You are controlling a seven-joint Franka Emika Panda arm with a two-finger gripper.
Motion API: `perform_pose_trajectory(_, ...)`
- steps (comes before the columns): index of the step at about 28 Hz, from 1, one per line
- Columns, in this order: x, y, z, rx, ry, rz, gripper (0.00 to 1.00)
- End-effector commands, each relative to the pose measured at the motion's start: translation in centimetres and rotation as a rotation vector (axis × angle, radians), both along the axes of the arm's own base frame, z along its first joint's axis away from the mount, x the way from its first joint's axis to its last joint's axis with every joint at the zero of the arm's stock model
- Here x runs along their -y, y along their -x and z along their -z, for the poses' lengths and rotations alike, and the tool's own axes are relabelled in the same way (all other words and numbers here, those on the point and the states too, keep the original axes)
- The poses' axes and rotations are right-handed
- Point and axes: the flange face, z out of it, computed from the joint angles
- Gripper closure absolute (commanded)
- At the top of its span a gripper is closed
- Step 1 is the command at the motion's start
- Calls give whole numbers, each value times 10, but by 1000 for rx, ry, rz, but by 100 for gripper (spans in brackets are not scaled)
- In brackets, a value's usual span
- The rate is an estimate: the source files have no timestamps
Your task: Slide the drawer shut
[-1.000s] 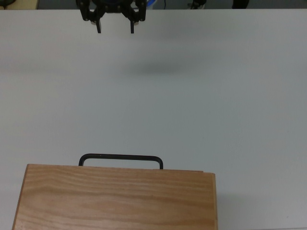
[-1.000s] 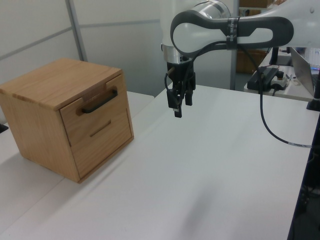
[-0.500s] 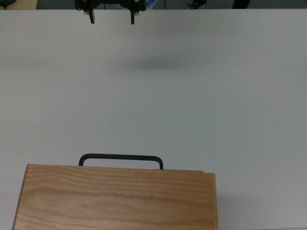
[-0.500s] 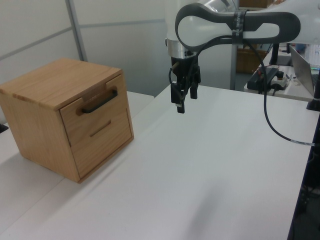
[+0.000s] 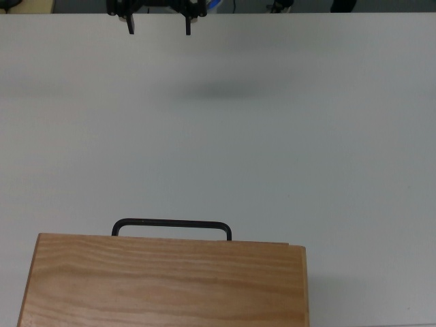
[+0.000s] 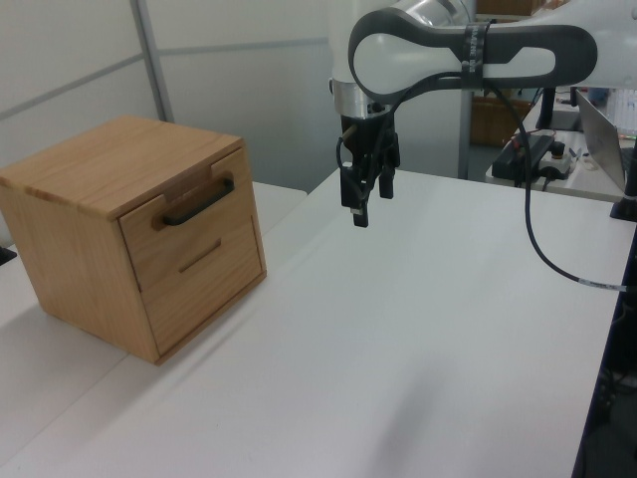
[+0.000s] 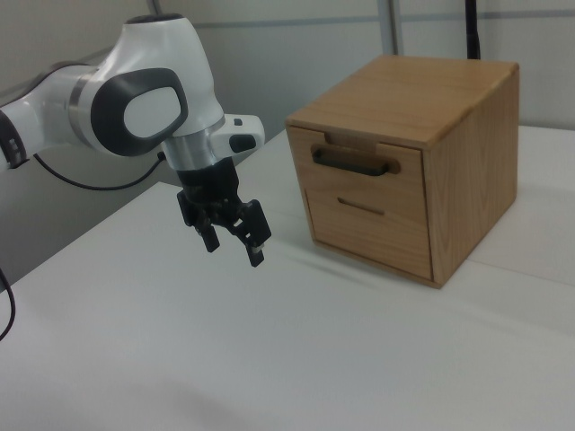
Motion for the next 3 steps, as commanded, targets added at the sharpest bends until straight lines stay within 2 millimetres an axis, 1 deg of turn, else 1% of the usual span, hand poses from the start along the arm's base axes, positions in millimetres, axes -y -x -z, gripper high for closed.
perform_pose_trajectory(1,2,7,2,-16,-14,-9,0)
perform_pose_trajectory(3,2,7,2,-16,-14,-10,0)
